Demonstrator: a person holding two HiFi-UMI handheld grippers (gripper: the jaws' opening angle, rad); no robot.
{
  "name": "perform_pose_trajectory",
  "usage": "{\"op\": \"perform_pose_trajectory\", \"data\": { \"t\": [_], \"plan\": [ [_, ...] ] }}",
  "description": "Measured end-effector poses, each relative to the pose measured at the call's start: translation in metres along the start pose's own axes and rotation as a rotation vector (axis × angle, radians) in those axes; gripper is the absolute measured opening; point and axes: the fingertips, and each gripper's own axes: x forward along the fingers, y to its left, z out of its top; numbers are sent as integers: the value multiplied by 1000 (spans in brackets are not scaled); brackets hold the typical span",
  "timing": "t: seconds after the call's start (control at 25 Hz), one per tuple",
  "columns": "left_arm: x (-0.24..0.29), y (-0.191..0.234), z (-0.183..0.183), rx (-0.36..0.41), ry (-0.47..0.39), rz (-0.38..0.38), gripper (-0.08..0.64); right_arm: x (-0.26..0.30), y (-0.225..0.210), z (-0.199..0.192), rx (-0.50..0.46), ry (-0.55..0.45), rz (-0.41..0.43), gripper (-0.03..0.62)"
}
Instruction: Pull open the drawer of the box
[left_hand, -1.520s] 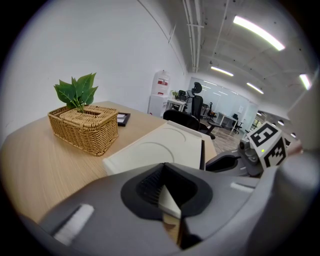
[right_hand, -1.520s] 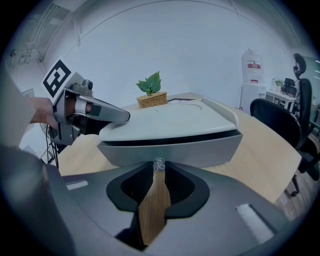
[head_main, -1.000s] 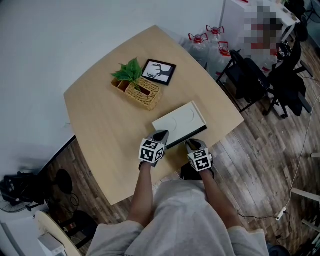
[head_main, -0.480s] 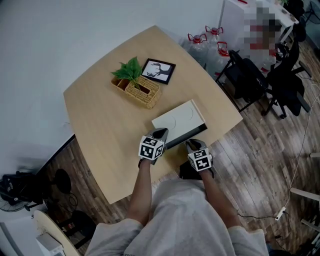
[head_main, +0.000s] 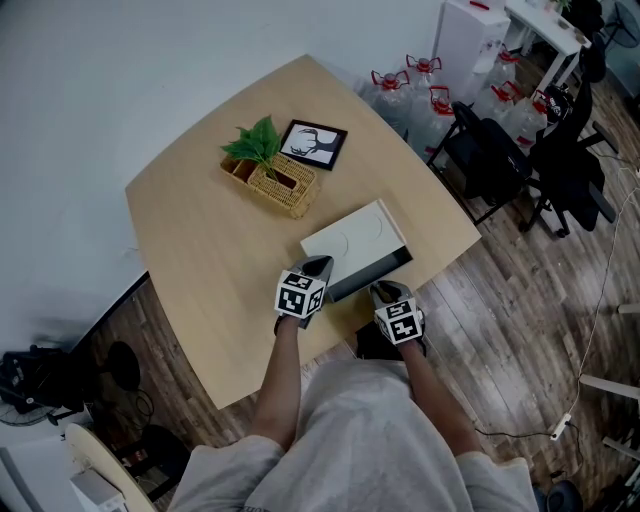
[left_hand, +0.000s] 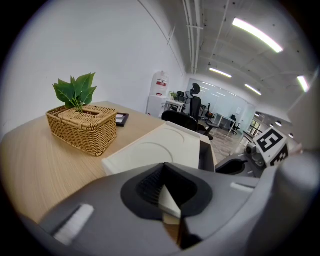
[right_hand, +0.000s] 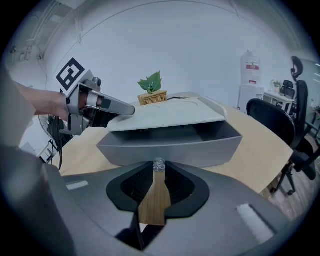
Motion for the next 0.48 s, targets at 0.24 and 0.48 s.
{"op": "perform_pose_trajectory", "data": {
  "t": [0.24,0.48],
  "plan": [
    [0,-1,-1,3,1,2,52,-6,0,-5,0,-6,1,74],
    [0,-1,0,4,-2,1,52,-10,0,-11,-3,-6,0,74]
  ]
}}
